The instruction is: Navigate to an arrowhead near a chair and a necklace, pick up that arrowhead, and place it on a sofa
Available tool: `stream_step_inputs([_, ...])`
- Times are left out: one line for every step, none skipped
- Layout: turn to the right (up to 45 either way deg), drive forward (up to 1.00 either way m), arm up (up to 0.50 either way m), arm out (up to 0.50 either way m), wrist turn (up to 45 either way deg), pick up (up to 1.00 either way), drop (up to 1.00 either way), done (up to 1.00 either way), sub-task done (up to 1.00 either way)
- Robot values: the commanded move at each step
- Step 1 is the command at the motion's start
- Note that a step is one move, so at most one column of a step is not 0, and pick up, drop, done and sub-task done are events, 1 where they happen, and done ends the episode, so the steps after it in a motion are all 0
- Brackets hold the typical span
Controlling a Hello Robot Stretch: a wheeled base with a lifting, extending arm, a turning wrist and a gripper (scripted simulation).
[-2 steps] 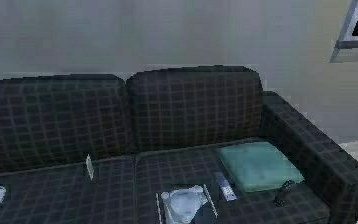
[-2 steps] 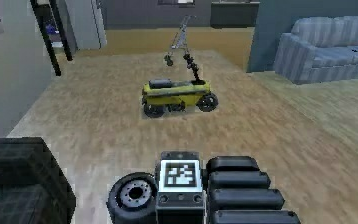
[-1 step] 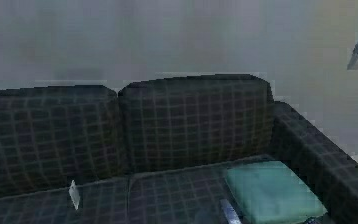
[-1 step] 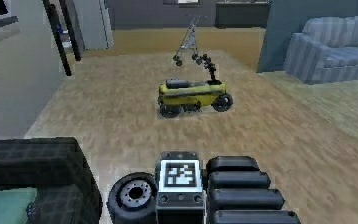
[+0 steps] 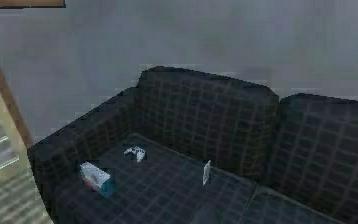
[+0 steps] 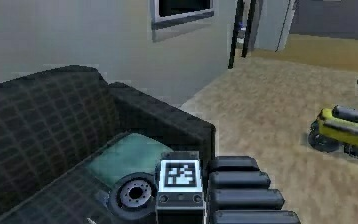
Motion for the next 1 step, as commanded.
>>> stream_step_inputs([-45.0, 0.00, 0.00, 0.00, 0.0, 0.00, 0.00, 0.00, 0.00])
